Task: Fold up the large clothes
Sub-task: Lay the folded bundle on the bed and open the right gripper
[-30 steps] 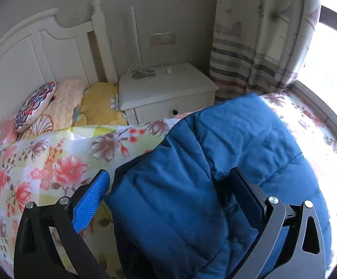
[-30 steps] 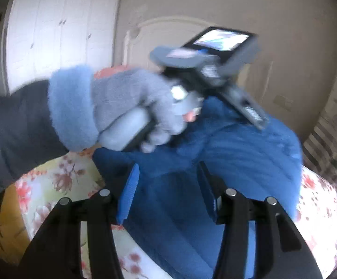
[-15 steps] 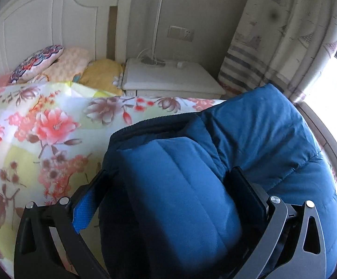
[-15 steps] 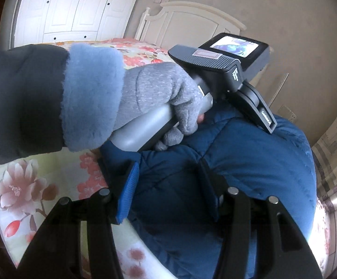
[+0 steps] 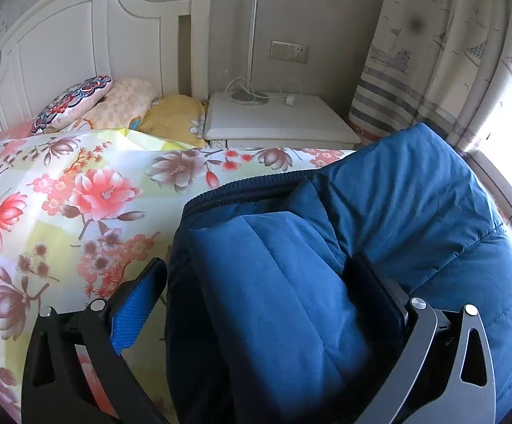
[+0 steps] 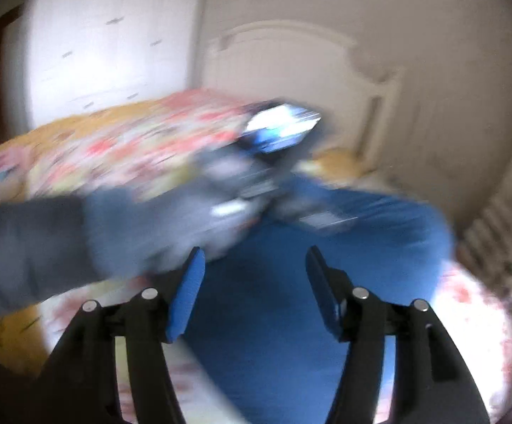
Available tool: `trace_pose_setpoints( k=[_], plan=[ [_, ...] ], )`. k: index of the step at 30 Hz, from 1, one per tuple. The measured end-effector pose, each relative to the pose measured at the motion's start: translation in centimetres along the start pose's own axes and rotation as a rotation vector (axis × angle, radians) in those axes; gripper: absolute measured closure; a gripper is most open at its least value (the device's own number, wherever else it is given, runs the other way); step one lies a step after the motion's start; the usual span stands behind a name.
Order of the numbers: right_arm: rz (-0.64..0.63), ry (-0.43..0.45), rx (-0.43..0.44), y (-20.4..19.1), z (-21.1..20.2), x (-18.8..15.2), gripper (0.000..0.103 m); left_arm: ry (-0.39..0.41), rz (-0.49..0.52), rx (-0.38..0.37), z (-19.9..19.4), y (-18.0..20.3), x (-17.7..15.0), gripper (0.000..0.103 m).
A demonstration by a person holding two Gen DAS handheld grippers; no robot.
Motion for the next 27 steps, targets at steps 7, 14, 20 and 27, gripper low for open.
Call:
trace_pose_setpoints(
  k=[7,14,20,27],
  plan=[
    [0.248,-0.136,-0.122,15.9,7.3,2.4,0.044,0.014,0.005,0.016,-0.2,-0.1,0.1,0.004],
    [0.267,-0.348,-0.126,19.7,16.9,-0.4,0.032,-0.002,-0.027,0.012,0.3,-0.6,0.1,0.004],
    [0.247,-0.458,-0.090,19.0,20.3,-2.6,0.028,-0.030,-0.055,0.003,1.0,-1.1,-0.2,0.004],
    [0.234,-0.504,-0.087,19.0,21.5,-3.3,0.025,-0.048,-0.065,0.017,1.4,-1.3,-0.4,0.004]
  ],
)
Point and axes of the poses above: each gripper's, at about its wrist camera, not at the fingertips, and z roughly the way its jaws point, y to its right, x to its top, the point moved 9 cm from there along z, roughly the way its jaws point, and after that the axes turned 2 degrees about y, right-handed, at the moved point
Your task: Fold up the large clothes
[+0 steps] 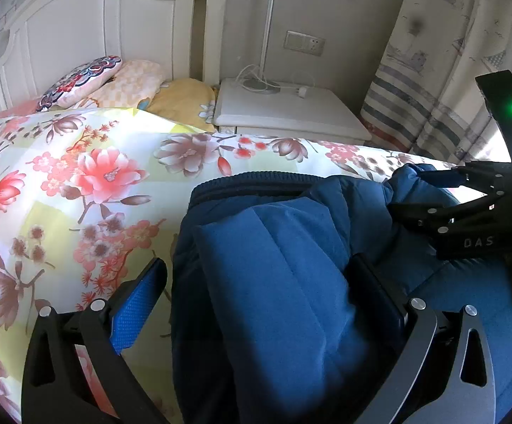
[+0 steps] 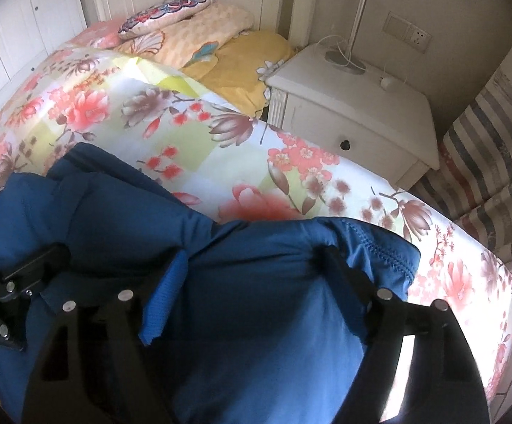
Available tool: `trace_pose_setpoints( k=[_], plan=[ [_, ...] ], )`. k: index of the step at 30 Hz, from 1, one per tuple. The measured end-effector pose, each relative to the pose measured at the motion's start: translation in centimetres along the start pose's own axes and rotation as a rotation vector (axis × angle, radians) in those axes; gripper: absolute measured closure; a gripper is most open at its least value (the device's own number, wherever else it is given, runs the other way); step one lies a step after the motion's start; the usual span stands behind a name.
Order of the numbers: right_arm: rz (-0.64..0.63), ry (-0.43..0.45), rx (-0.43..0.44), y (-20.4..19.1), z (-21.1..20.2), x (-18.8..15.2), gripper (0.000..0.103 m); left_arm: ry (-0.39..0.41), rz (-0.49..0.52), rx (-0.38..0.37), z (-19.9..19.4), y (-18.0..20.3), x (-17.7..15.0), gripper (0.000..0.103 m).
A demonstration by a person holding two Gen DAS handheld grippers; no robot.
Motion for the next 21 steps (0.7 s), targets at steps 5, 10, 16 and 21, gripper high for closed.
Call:
trace_pose_setpoints(
  k=[5,10,16,21],
  plan=[
    [0.019,0.050,-0.006,0.2,-0.2,-0.2,0.025,-0.007,-0.005,-0.007,-0.1,0.0,-0.1,0.004],
    [-0.005,0.042,-0.112,0.0,-2.2,-0.2,0.019,0.027,0.019,0.076,-3.7,-0.7,-0.3,0.005],
    [0.057,0.218,0.049,-2.3,-10.9,1.3,0.019,0.157,-0.112,-0.012,-14.0,-3.9,-2.8,0.005],
    [0.015,0.303,0.224,-7.6,-16.6,1.0,0.013,0.083,-0.320,-0.194,-16.2,-7.0,-9.8,0.005]
  ],
)
Point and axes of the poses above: each gripper's, at about its wrist camera, not at the fingertips, and z roughly the way its jaws point, y to its right, x to its top, the point moved 9 cm from there along z, roughly the way its jaws point, and after that the axes turned 2 degrees about y, right-handed, at the moved point
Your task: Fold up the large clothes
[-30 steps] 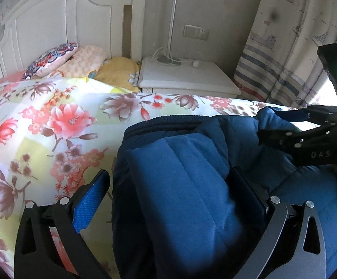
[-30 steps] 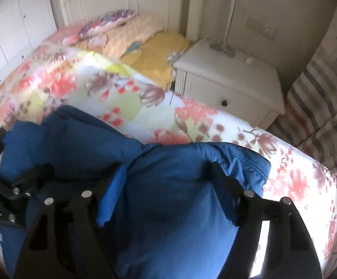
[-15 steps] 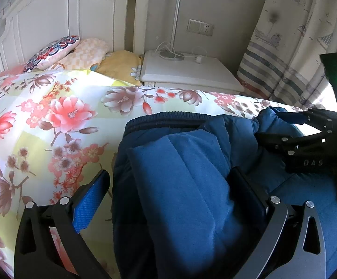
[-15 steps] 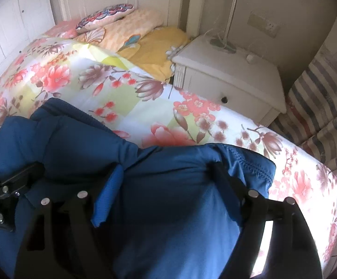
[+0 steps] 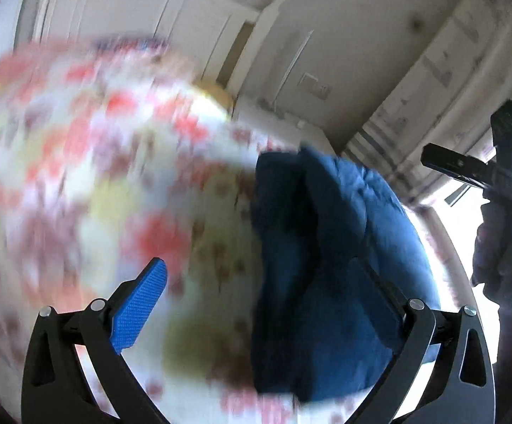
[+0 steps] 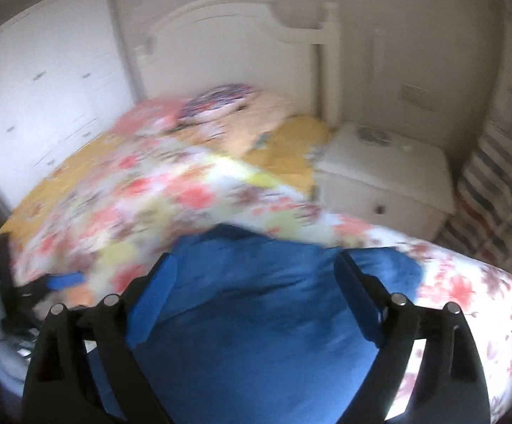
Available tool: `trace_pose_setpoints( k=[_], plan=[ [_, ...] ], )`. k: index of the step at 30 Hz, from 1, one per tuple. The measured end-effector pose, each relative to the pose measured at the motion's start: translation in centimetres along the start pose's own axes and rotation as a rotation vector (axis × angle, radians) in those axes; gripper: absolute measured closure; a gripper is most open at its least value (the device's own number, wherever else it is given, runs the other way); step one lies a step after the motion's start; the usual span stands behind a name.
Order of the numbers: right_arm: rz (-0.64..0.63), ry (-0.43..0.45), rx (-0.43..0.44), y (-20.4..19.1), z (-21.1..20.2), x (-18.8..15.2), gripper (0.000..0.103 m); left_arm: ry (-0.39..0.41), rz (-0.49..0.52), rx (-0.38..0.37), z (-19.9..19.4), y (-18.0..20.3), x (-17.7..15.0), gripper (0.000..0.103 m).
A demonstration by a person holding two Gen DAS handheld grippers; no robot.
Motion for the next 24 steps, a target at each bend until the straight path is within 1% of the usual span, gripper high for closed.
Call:
trace_pose_setpoints(
  k=[2,3,4,5,6,7,8,10,11,12,13,14,15,16,17,19,22,23,24],
  plan=[
    [-0.104,-0.035,0.020,-4.1,-0.3,-1.8,0.013,-0.025,-0.050,-0.044,-0.6,-1.1,-2.6,0.005],
    [-0.163,-0.042,0.037,-6.1,-0.7,-3.0,0.013,-0.032,-0.063,-0.042,-0.7,-1.8,-3.4,0.005],
    [-0.235,-0.047,0.060,-8.4,-1.2,-4.4,0.012,-0.039,-0.079,-0.025,-1.0,-2.8,-4.5,0.005],
    [-0.345,-0.063,0.089,-11.3,-1.6,-6.9,0.012,-0.044,-0.091,-0.013,-1.0,-3.6,-5.0,0.005],
    [-0.425,-0.086,0.084,-13.4,-1.5,-9.0,0.011,-0.051,-0.104,-0.002,-0.9,-4.3,-5.5,0.005],
    [-0.485,-0.102,0.061,-14.6,-1.4,-10.4,0.011,-0.057,-0.119,0.006,-0.7,-4.9,-5.8,0.005],
    [-0.594,-0.121,0.005,-16.3,-1.0,-12.5,0.011,-0.060,-0.127,0.005,-0.5,-5.1,-5.9,0.005],
    [-0.757,-0.128,-0.072,-18.2,-0.2,-14.8,0.012,-0.062,-0.130,-0.012,-0.2,-4.8,-5.9,0.005],
    [-0.867,-0.119,-0.152,-18.8,0.8,-15.8,0.012,-0.063,-0.125,-0.031,0.0,-4.3,-5.9,0.005],
    [-0.908,-0.123,-0.202,-18.8,1.5,-16.2,0.014,-0.064,-0.116,-0.048,0.2,-3.7,-6.0,0.005],
    [-0.921,-0.133,-0.229,-18.7,2.3,-16.5,0.036,-0.061,-0.110,-0.061,0.3,-3.1,-6.0,0.005],
    [-0.905,-0.139,-0.224,-18.6,3.1,-16.5,0.048,-0.049,-0.114,-0.060,0.3,-2.8,-5.8,0.005],
    [-0.886,-0.130,-0.208,-18.5,3.3,-16.4,0.056,-0.044,-0.128,-0.070,0.3,-2.7,-5.7,0.005],
    [-0.878,-0.125,-0.192,-18.4,3.2,-16.4,0.066,-0.049,-0.152,-0.100,0.3,-2.7,-5.6,0.005],
    [-0.877,-0.106,-0.180,-18.6,2.7,-16.4,0.069,-0.053,-0.191,-0.153,0.1,-2.8,-5.5,0.005],
    [-0.871,-0.061,-0.168,-18.5,1.2,-16.1,0.077,-0.031,-0.233,-0.221,-1.1,-2.7,-4.9,0.005],
    [-0.825,0.022,-0.129,-18.1,-1.8,-15.4,0.079,0.020,-0.203,-0.206,-2.1,-2.5,-3.8,0.005],
    [-0.823,0.036,-0.123,-18.0,-2.1,-15.5,0.079,0.030,-0.197,-0.202,-2.1,-2.3,-3.3,0.005],
    [-0.823,0.026,-0.119,-18.0,-1.7,-16.0,0.078,0.029,-0.190,-0.201,-1.7,-2.1,-3.0,0.005]
  ],
)
Point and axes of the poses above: each gripper's, at about its wrist camera, not at the fingertips, and z roughly the way its jaws point, y to its right, x to its top, the point moved 9 cm from there along z, roughly the way its jaws point, and after that the axes turned 2 degrees about y, right-handed, at the moved point
